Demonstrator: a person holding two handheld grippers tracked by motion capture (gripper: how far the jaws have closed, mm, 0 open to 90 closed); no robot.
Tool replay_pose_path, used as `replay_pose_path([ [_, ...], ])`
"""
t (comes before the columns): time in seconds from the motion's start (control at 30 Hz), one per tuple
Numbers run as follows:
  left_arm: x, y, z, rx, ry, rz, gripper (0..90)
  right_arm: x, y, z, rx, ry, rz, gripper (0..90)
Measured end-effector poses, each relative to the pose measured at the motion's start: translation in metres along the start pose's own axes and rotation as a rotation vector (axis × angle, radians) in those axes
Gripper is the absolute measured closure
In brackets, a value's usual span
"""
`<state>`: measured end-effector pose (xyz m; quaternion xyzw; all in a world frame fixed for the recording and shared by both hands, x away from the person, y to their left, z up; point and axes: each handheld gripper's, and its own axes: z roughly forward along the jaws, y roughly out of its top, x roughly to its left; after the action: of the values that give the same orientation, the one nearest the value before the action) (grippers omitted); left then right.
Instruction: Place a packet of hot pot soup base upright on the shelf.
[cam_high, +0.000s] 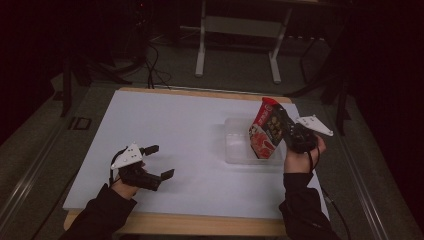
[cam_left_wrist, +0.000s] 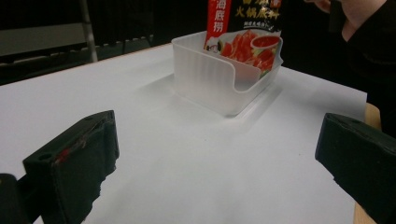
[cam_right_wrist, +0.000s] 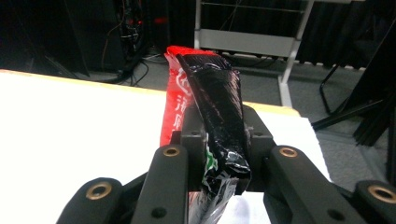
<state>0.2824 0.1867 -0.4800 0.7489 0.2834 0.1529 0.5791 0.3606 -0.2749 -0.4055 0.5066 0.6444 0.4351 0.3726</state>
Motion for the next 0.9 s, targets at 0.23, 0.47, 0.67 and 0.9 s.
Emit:
replay_pose_path([
  [0.23, 0.000, -0.001, 0.000, 0.002, -0.005, 0.001, 0.2, -0.001, -0.006, -0.003, -0.011, 0.013, -0.003, 74.8],
  [0.47, 0.002, -0.002, 0.000, 0.003, -0.005, -0.004, 0.2, -0.006, -0.002, -0.002, 0.015, 0.042, 0.019, 70.6],
  [0.67, 0.003, -0.002, -0.002, 0.003, -0.007, -0.001, 0.2, -0.008, 0.015, -0.011, -0.046, 0.064, 0.017, 46.0],
  [0.9, 0.004, -0.003, -0.004, 0.005, -0.013, 0.003, 0.2, -0.003, 0.040, -0.022, -0.062, 0.159, -0.015, 17.9],
])
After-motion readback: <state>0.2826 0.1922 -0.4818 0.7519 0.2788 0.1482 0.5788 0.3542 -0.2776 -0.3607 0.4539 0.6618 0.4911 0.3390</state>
